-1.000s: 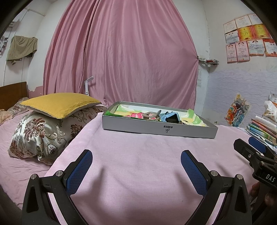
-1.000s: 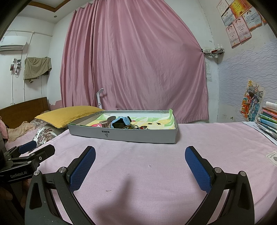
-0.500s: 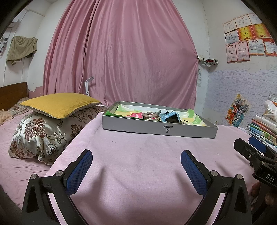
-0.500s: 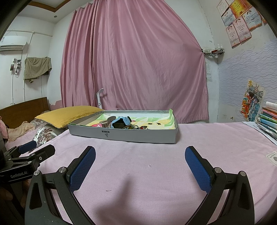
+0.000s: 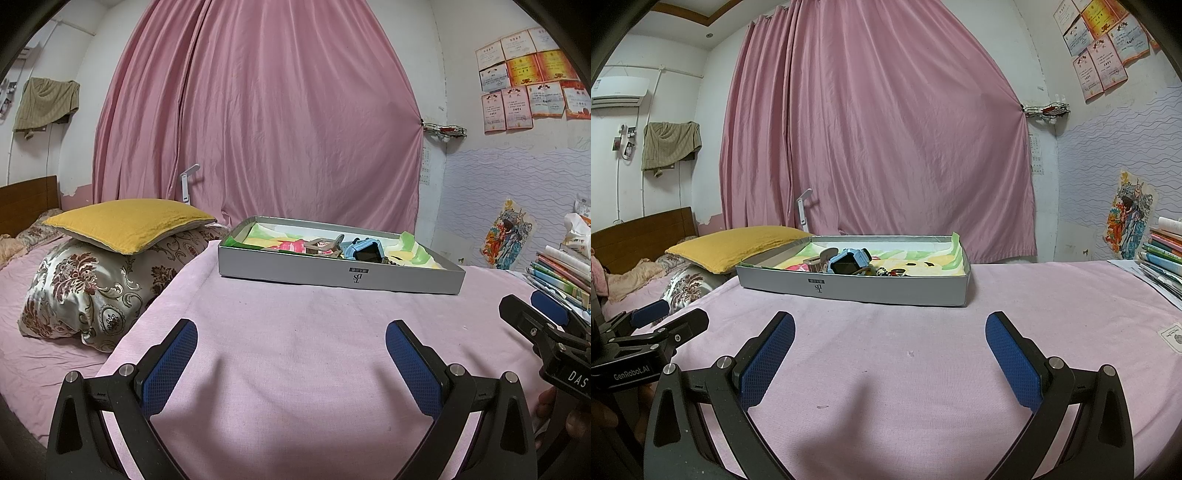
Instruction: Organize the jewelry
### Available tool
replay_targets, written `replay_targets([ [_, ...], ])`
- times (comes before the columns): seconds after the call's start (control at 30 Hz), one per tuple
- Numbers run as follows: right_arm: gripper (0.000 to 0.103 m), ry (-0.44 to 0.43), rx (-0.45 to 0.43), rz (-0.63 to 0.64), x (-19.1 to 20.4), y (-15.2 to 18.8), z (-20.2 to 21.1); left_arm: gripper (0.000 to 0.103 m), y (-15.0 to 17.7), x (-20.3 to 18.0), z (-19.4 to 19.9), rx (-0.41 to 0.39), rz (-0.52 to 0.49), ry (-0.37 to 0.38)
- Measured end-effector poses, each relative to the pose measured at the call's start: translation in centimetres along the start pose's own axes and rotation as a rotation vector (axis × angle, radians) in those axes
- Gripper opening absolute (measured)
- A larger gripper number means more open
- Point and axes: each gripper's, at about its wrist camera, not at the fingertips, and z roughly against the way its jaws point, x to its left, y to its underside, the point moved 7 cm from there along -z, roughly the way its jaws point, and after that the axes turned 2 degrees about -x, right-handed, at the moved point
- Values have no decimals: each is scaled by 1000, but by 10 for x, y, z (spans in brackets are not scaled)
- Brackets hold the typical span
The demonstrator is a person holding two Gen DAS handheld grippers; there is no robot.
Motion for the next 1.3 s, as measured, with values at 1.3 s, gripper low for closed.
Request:
replay_targets([
  [1.3,101,1,1,5,2,0,-2,102,-1,-3,-3,2,-40,-18],
])
